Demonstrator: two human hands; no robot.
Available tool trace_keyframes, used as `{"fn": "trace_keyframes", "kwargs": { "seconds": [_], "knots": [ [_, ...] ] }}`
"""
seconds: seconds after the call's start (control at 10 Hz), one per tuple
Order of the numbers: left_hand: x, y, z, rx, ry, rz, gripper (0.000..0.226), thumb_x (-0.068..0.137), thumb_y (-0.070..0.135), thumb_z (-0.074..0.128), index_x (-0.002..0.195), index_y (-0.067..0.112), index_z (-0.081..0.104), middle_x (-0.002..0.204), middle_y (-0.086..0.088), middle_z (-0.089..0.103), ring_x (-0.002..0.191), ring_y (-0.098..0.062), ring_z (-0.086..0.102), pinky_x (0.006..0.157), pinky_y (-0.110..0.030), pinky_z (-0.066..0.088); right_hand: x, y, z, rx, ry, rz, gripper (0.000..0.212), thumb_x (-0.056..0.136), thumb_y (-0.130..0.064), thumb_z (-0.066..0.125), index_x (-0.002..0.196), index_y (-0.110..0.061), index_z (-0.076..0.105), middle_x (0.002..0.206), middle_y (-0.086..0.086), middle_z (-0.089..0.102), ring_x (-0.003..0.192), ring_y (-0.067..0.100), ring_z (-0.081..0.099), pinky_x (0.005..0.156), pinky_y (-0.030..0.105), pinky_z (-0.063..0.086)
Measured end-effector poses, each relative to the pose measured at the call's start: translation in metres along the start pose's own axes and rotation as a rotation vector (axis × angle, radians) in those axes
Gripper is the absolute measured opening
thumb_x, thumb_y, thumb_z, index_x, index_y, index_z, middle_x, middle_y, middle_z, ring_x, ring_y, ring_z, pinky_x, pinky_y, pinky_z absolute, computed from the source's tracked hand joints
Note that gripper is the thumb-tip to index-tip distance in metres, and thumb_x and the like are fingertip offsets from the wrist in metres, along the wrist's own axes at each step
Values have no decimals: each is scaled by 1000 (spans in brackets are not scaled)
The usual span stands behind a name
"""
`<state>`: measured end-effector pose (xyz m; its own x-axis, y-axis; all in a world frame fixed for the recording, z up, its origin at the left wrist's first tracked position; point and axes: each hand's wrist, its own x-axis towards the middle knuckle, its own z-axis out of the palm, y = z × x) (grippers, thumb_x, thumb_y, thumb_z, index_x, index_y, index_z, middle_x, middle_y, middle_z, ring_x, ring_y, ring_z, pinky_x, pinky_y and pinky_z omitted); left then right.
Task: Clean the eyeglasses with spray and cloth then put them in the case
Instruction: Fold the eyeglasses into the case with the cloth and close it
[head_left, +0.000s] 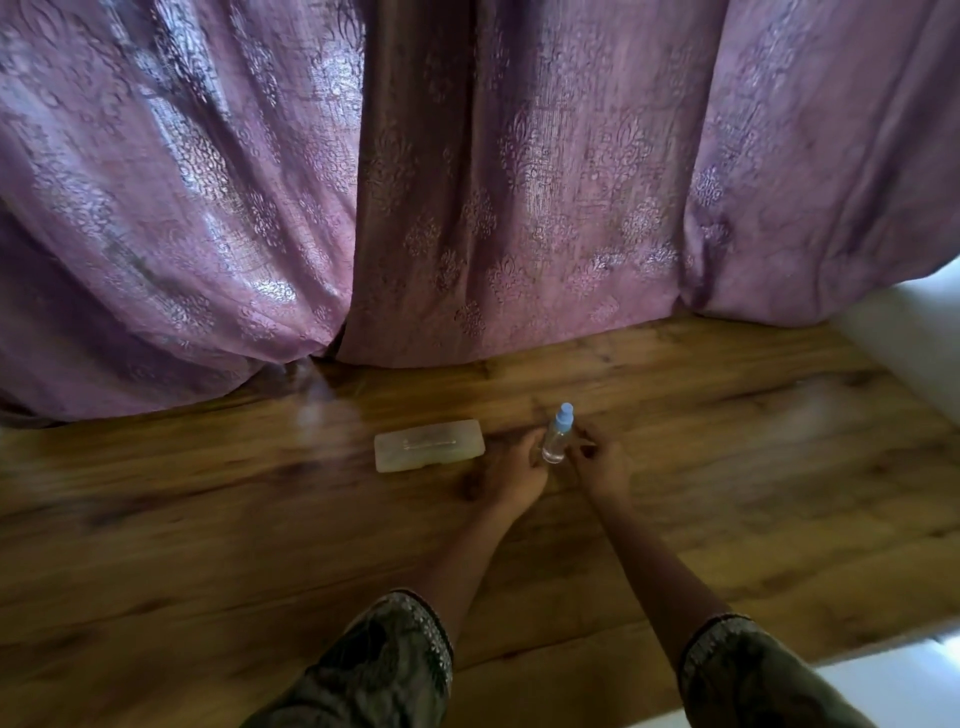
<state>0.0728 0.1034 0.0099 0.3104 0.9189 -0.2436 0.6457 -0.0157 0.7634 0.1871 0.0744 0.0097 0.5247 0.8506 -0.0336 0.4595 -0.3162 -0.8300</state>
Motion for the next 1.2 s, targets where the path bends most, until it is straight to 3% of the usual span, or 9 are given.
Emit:
{"fn": "trace_keyframes", "kwargs": {
  "seconds": [0.2, 0.4, 0.6, 0.9, 1.2],
  "knots": [
    [0, -1, 1, -60, 30, 33, 50, 84, 13, 49, 131, 30, 47, 130, -5, 57, 121, -24, 50, 103, -40, 41, 7, 0, 5, 49, -22, -27, 36, 79, 2, 59, 113, -9, 62, 102, 9, 69, 97, 24, 64, 80, 28, 46],
    [2, -6, -15, -65, 84, 31, 57, 81, 6, 47, 135, 26, 43, 133, -9, 51, 123, -28, 43, 104, -43, 38, 15, -19, 15, 35, -40, -72, 41, 80, 2, 58, 119, -12, 60, 104, 9, 69, 95, 20, 64, 63, 13, 37],
    [3, -15, -37, -48, 145, -11, 60, 80, -1, 47, 136, 20, 42, 133, -10, 51, 122, -29, 44, 105, -43, 37, 17, -35, 35, 15, -125, -68, 44, 82, 2, 55, 123, -14, 58, 109, 10, 68, 87, 12, 58, 70, 19, 39],
    [-3, -20, -44, 21, 137, -29, 61, 80, -1, 46, 137, 19, 39, 128, -13, 54, 120, -32, 43, 102, -44, 37, 17, -38, 48, 17, -174, -77, 46, 82, 4, 55, 125, -13, 57, 113, 14, 67, 100, 23, 63, 82, 26, 48],
    [-16, -15, -51, -22, 252, -5, 51, 85, 2, 46, 133, 18, 45, 131, -8, 54, 122, -28, 44, 101, -39, 39, 8, -42, 42, 48, -99, -40, 50, 81, 4, 56, 129, -11, 50, 106, 14, 67, 91, 21, 61, 75, 25, 45]
  ]
}}
